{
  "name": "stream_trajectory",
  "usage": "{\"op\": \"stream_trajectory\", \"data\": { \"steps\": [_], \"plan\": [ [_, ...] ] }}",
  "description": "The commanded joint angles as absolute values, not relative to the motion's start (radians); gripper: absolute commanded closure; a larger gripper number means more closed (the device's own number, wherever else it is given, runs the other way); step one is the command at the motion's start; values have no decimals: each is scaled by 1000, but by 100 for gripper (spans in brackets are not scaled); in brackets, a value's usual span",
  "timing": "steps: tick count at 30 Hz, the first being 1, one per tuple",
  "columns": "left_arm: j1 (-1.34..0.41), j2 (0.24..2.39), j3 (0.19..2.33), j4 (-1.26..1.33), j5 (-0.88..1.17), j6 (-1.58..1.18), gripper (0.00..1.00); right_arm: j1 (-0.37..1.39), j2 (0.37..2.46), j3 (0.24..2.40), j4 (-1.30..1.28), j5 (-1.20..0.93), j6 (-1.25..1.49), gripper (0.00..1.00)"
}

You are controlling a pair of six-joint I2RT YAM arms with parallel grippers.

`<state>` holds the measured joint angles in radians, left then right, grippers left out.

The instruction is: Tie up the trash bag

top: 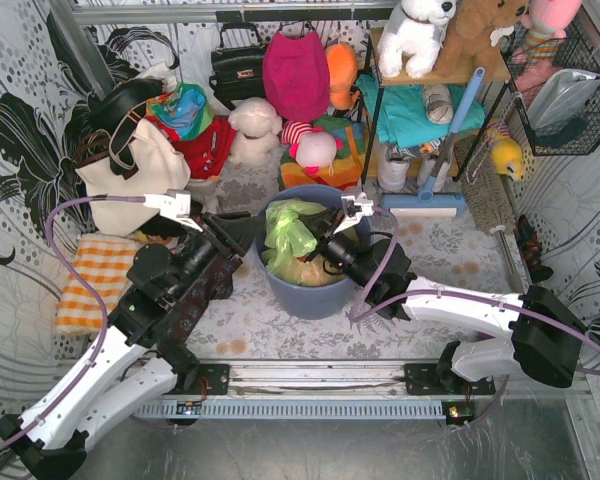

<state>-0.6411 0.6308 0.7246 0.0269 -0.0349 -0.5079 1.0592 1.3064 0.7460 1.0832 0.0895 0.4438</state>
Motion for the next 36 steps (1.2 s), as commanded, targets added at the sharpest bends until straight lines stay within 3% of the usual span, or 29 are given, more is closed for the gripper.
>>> {"op": "stream_trajectory", "data": {
  "steps": [1,22,28,31,36],
  "plan": [
    [-646,590,743,48,-123,-530,46,1058,1317,793,1068,86,439,100],
    [-646,647,692,188,185,-545,46,1059,1337,819,1045,82,451,100],
    [-646,658,688,221,281,-548,87,1058,1332,818,1045,87,446,100],
    [-646,649,682,231,304,-548,94,1059,1332,814,1047,95,445,100],
    [-646,646,665,302,392,-563,97,1059,1330,808,1048,112,444,100]
  ]
}}
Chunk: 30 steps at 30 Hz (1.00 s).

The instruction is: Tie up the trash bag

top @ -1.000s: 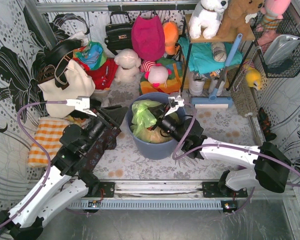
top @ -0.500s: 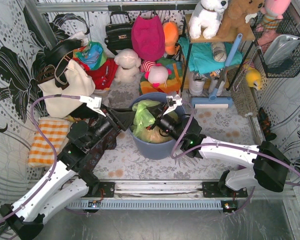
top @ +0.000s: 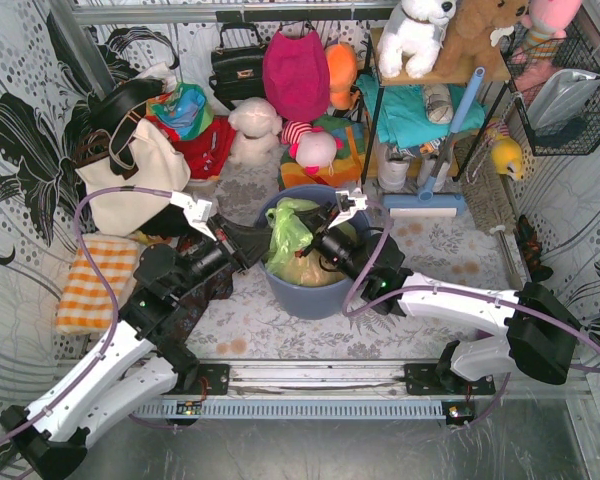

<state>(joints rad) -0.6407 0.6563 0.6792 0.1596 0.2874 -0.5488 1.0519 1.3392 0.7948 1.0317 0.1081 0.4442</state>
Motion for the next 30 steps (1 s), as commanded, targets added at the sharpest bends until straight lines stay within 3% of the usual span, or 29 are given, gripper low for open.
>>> {"op": "stream_trajectory", "data": {
  "steps": [1,14,21,30],
  "plan": [
    [-646,646,659,318,405,-570,97,1058,1330,808,1048,115,442,100],
    [-647,722,603,395,534,-632,96,1059,1333,785,1145,93,447,100],
    [-646,751,610,318,533,-603,91,1059,1324,753,1197,88,458,100],
    [-645,713,690,94,457,-486,52,1059,1315,737,1209,83,460,100]
  ]
}}
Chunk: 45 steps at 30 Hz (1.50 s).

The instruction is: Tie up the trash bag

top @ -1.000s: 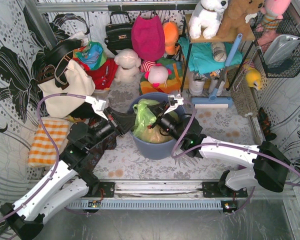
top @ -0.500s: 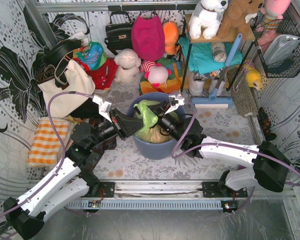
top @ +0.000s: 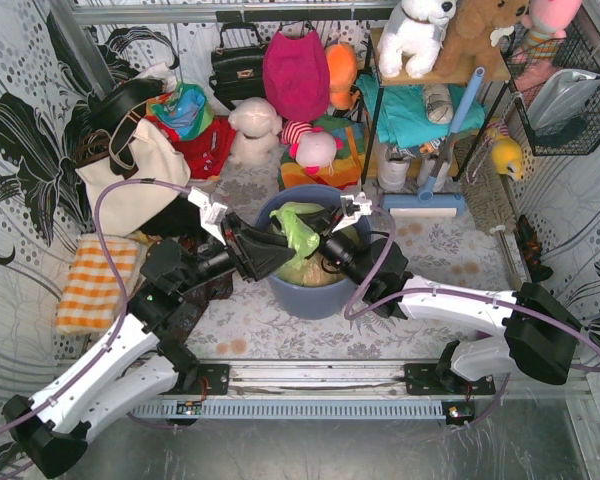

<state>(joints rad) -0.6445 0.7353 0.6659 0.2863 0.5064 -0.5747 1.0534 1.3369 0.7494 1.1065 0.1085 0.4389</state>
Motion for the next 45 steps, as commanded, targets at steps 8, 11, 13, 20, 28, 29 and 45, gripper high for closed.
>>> {"op": "stream_trajectory", "data": {
  "steps": [8,11,13,20,28,29,45],
  "plan": [
    [-646,635,757,-128,313,-379,48,1059,1305,733,1202,87,456,100],
    [-645,598,780,-161,264,-355,49,1059,1302,732,1202,88,456,100],
    [-645,574,788,-159,234,-345,49,1059,1302,732,1201,88,455,100],
    [-646,535,813,-82,105,-348,56,1058,1301,734,1197,81,450,100],
    [-646,645,919,-39,69,-326,56,1059,1299,741,1184,76,447,100],
    [-646,670,937,-43,86,-325,57,1059,1298,741,1183,77,448,100],
    [-357,874,1045,6,593,-595,59,1059,1275,737,1168,75,443,100]
  ]
}}
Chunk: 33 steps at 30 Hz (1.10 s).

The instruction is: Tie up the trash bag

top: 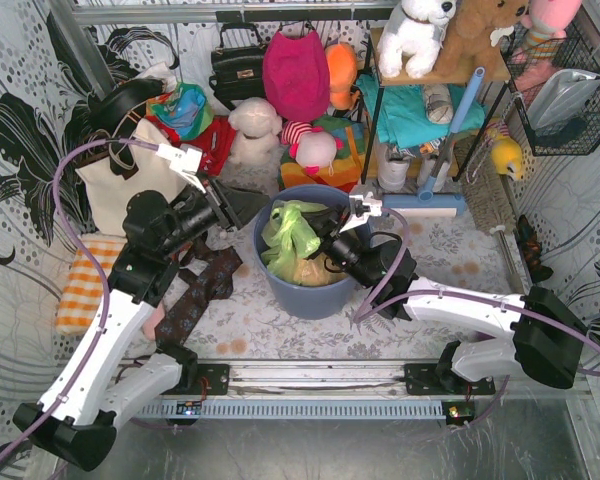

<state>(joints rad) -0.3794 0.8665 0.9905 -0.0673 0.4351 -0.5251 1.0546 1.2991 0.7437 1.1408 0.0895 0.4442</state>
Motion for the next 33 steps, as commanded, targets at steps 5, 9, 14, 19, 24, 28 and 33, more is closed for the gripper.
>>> {"op": "stream_trajectory", "data": {
  "steps": [5,9,14,19,24,28,33],
  "plan": [
    [-347,882,1023,65,679,-639,59,1059,1279,736,1170,75,445,100],
    [-344,887,1016,42,692,-622,59,1059,1285,741,1171,75,446,100],
    [-334,895,988,43,696,-623,61,1060,1283,741,1171,74,447,100],
    [-324,900,982,44,687,-619,62,1058,1281,739,1167,80,446,100],
    [-323,907,982,42,695,-615,62,1058,1285,744,1164,79,446,100],
    [-323,915,971,65,737,-625,62,1058,1287,744,1167,81,447,100],
    [-324,920,955,108,776,-643,63,1059,1289,742,1170,87,449,100]
  ]
}}
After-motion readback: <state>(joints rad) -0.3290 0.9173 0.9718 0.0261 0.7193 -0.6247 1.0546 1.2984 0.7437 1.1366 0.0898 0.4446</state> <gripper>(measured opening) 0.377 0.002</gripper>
